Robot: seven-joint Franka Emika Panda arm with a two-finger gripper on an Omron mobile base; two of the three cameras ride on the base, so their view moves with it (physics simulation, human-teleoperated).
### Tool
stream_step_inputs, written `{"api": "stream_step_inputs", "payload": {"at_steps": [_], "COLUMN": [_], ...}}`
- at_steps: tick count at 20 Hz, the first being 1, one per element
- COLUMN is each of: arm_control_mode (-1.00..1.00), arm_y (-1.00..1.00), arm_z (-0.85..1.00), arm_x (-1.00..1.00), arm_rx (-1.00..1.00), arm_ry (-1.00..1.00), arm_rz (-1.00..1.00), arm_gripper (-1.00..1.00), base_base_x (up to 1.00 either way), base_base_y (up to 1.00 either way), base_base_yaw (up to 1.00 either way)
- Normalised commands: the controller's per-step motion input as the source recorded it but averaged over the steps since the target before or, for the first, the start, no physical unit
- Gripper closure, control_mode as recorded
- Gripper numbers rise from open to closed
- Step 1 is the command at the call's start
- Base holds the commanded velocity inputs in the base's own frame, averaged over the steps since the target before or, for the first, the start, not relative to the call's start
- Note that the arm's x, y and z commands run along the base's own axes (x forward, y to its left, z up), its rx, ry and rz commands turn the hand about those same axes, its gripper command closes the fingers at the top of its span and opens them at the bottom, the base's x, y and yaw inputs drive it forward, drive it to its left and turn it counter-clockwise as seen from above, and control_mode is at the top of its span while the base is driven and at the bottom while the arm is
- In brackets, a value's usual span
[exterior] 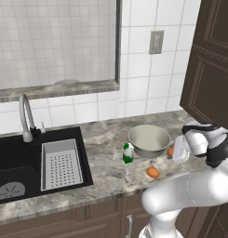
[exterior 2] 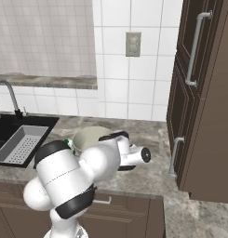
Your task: Gather the eggs and milk located in the vicinity of the sink area and place them right next to the bowl.
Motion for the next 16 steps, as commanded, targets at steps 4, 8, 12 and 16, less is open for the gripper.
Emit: {"api": "stream_step_inputs", "payload": {"at_steps": [4,8,12,16], "arm_control_mode": [-1.00,-1.00,-1.00,-1.00], "arm_y": [-0.03,0.00,-0.06,-0.03], "arm_z": [0.00,0.21,0.49,0.60], "arm_x": [0.06,0.00,-0.04,-0.16], "arm_rx": [0.00,-0.02,-0.06,-0.09], "arm_ry": [0.00,0.01,0.11,0.15], "arm_rz": [0.01,0.00,0.00,0.00], "arm_gripper": [-1.00,-1.00,-1.00,-1.00], "base_base_x": [0.00,0.00,0.00,0.00], "base_base_y": [0.00,0.00,0.00,0.00], "base_base_yaw": [0.00,0.00,0.00,0.00]}}
